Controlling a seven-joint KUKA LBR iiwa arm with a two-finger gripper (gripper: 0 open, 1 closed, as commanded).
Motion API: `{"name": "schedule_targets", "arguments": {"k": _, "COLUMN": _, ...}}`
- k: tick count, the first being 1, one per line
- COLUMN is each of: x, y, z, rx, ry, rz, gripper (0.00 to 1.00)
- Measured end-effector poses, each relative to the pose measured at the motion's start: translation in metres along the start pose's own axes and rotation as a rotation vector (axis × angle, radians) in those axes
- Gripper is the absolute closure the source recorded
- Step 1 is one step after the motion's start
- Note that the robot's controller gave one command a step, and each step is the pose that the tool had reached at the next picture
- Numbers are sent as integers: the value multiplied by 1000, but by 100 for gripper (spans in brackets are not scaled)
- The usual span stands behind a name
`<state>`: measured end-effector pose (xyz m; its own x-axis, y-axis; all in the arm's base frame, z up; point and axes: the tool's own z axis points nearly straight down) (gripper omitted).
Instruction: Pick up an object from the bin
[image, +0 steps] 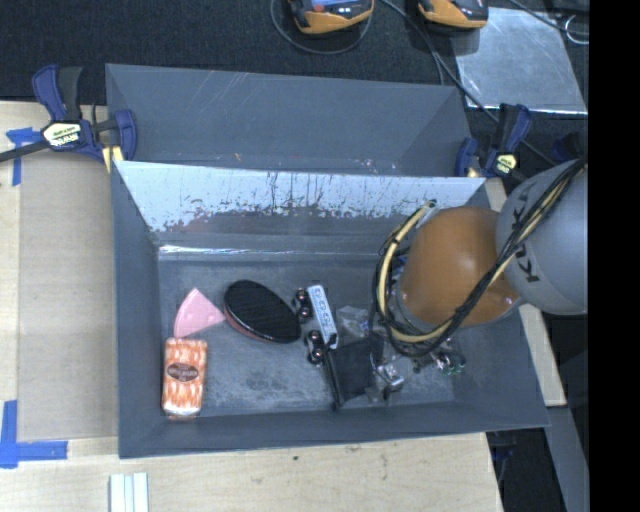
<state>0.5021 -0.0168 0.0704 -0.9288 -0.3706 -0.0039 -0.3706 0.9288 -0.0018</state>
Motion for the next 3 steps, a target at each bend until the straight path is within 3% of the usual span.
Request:
{"name": "schedule_targets", "arguments": {"k": 1, "x": 3, "y": -15, "z": 0, "rx": 0, "ry": -2, "rz": 426, "gripper": 100}}
{"name": "schedule_targets", "arguments": {"k": 3, "x": 4, "y": -15, "z": -3, "rx": 0, "ry": 0, "rz": 425, "gripper": 100}}
